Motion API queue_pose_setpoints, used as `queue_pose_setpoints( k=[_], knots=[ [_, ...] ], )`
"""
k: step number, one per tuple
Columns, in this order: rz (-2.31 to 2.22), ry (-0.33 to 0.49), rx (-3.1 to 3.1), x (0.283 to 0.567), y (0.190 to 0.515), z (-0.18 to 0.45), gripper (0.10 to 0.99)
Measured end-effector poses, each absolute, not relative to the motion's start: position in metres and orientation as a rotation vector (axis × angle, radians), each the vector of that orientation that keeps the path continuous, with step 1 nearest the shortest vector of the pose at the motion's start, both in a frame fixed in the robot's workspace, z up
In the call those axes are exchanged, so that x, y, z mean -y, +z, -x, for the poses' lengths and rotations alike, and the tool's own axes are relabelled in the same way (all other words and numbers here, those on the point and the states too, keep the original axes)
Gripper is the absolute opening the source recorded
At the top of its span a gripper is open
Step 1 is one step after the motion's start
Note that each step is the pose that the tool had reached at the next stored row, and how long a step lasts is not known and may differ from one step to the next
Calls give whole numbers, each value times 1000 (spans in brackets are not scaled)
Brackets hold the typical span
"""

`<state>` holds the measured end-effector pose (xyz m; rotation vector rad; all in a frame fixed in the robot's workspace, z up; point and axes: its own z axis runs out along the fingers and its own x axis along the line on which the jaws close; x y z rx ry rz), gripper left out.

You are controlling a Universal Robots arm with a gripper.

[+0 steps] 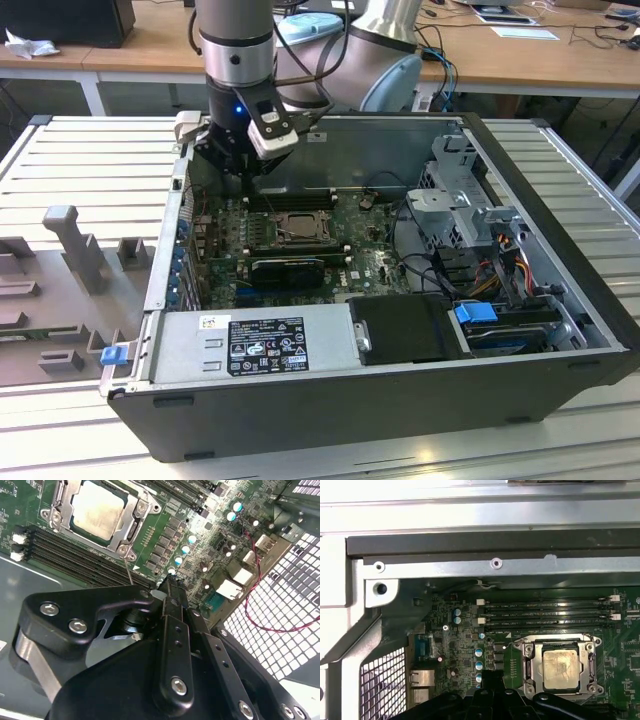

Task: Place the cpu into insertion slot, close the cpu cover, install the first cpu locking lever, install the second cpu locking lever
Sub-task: 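Install the first cpu locking lever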

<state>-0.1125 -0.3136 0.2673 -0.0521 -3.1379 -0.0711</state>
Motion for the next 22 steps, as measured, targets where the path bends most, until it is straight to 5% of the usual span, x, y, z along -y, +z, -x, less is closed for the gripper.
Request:
queue_pose_setpoints(
  k=[22],
  knots=[
    [51, -70, 3138, 290, 255, 88, 106]
  ],
)
